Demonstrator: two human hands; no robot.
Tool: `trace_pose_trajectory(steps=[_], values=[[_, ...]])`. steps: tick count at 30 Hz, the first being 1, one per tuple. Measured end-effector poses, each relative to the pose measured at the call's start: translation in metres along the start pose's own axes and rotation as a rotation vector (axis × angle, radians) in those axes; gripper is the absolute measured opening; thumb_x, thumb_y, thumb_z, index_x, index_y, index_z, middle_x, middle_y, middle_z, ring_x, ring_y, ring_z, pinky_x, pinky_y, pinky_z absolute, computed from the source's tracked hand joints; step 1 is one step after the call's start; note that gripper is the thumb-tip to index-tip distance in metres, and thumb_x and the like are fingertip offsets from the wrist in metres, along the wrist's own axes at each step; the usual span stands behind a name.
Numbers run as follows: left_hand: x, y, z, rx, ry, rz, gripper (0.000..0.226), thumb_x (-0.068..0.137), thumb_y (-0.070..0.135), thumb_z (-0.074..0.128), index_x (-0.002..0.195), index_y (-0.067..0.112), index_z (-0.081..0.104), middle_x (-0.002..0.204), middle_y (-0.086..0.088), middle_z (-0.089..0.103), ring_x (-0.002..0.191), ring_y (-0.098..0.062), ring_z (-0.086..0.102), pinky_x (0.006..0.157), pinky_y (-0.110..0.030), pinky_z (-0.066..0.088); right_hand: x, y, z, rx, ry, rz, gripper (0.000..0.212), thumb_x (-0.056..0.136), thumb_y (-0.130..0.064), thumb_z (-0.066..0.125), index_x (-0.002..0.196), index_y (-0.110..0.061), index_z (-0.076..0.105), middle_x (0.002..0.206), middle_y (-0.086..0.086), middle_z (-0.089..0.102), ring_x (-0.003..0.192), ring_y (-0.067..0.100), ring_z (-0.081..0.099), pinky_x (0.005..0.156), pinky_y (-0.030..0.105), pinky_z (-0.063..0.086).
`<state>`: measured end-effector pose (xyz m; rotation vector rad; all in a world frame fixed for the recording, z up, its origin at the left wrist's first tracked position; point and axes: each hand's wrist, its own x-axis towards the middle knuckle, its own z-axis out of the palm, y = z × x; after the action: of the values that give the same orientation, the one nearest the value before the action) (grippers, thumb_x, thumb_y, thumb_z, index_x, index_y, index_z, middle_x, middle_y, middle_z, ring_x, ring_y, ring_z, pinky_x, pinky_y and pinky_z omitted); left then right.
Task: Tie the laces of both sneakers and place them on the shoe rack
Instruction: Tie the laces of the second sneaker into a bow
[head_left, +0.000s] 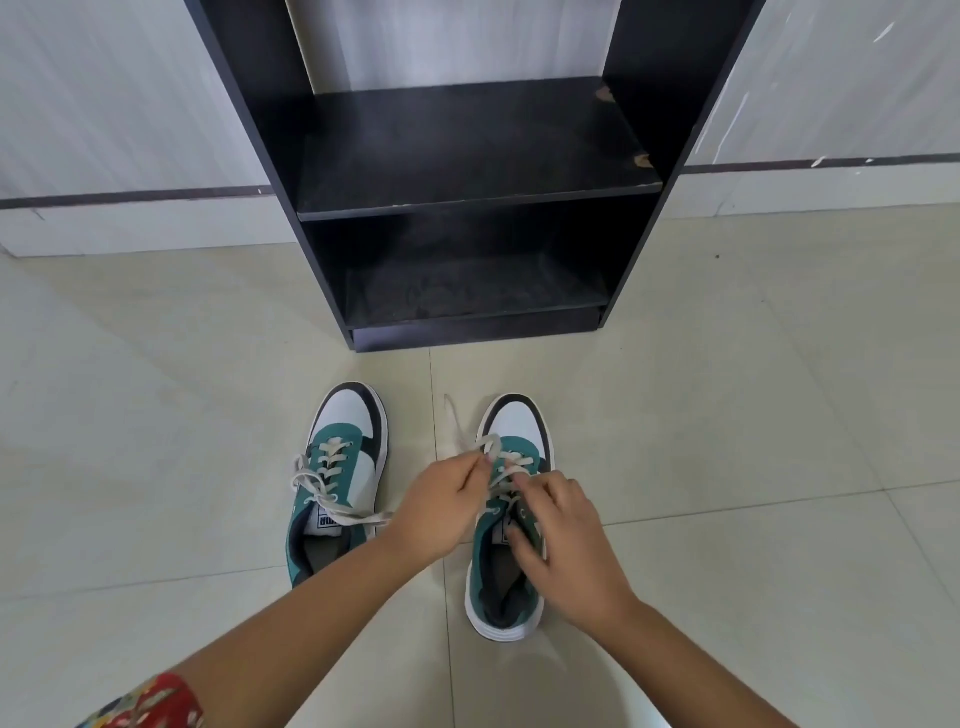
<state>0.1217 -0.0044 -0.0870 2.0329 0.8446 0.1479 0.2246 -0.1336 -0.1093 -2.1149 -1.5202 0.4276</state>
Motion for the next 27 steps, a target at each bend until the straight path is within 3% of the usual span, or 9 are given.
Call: trace_pose_trajectory(steps=[3,6,10,13,16,19,22,24,27], values=[[0.002,0.004,0.000,-0.034,-0.141,-0.098,0.040,0.097,0.026,0.035,0.057,0.022,0.040,0.058,0.004,0.046,0.057,-0.013,0.042,0.061,-0.032,0.034,0.000,-0.008,0.012,0.078,-0.062,0.004,0.054,0.089,-0.029,0.039,0.141,-0.019,0.028,0.116,0.004,0.051,0.105,0.021,0.046,0.093,0.033,0.043],[0.003,0.004,-0.007,0.028,-0.184,-0.055,0.042,0.096,0.024,0.037,0.053,0.027,0.037,0.055,0.005,0.044,0.057,-0.013,0.042,0.062,-0.033,0.036,0.002,-0.007,0.012,0.202,-0.005,0.070,0.051,0.090,-0.034,0.034,0.140,-0.022,0.037,0.112,0.002,0.053,0.102,0.017,0.047,0.091,0.026,0.042],[0.001,0.002,-0.017,0.164,-0.221,0.053,0.036,0.091,0.027,0.038,0.055,0.022,0.042,0.058,-0.003,0.051,0.062,-0.024,0.048,0.066,-0.035,0.042,0.008,-0.004,0.006,0.201,0.076,0.073,0.022,0.088,-0.027,0.051,0.107,-0.022,0.059,0.098,-0.003,0.061,0.092,0.014,0.052,0.079,0.025,0.043],[-0.002,-0.002,-0.020,0.315,-0.086,0.209,0.044,0.086,0.042,0.033,0.067,0.011,0.057,0.065,-0.004,0.062,0.064,-0.022,0.055,0.066,-0.038,0.047,0.012,-0.001,0.000,0.262,0.094,0.109,0.008,0.082,-0.025,0.058,0.086,-0.018,0.061,0.099,-0.005,0.057,0.097,0.011,0.049,0.083,0.020,0.040],[-0.005,-0.006,-0.026,0.261,0.118,0.228,0.045,0.086,0.052,0.034,0.076,0.019,0.063,0.068,0.009,0.058,0.066,-0.008,0.051,0.067,-0.029,0.041,0.016,-0.003,-0.017,0.512,0.067,0.225,0.012,0.076,-0.026,0.054,0.071,-0.017,0.059,0.111,-0.009,0.051,0.111,0.003,0.043,0.090,0.005,0.031],[-0.008,-0.011,-0.033,0.146,0.213,0.246,0.030,0.087,0.046,0.043,0.080,0.025,0.063,0.070,0.009,0.058,0.073,-0.002,0.049,0.083,-0.025,0.035,0.024,-0.004,-0.047,0.810,0.078,0.373,0.019,0.073,-0.021,0.051,0.060,-0.009,0.059,0.097,-0.005,0.064,0.090,-0.001,0.056,0.078,0.008,0.041],[-0.011,-0.010,-0.042,0.013,0.168,0.230,0.012,0.089,0.026,0.057,0.084,0.019,0.067,0.071,-0.003,0.058,0.072,-0.005,0.048,0.087,-0.014,0.032,0.029,0.005,-0.071,0.894,0.063,0.414,0.031,0.085,-0.008,0.055,0.055,0.001,0.053,0.054,-0.004,0.060,0.056,0.009,0.057,0.076,0.028,0.050],[-0.009,-0.012,-0.047,0.096,0.201,0.238,0.010,0.088,0.015,0.060,0.088,0.017,0.070,0.072,-0.003,0.058,0.070,-0.006,0.048,0.073,-0.015,0.036,0.028,0.012,-0.080,0.826,0.100,0.447,0.039,0.089,-0.009,0.055,0.055,0.006,0.043,0.045,0.002,0.046,0.043,0.013,0.044,0.063,0.039,0.049],[-0.005,-0.029,-0.054,0.497,0.278,0.178,0.016,0.088,0.012,0.056,0.087,0.014,0.072,0.076,-0.005,0.065,0.071,-0.020,0.058,0.073,-0.030,0.040,0.024,0.018,-0.087,0.475,0.161,0.460,0.046,0.087,-0.024,0.058,0.053,-0.004,0.034,0.051,0.007,0.033,0.046,0.015,0.029,0.051,0.026,0.033]])
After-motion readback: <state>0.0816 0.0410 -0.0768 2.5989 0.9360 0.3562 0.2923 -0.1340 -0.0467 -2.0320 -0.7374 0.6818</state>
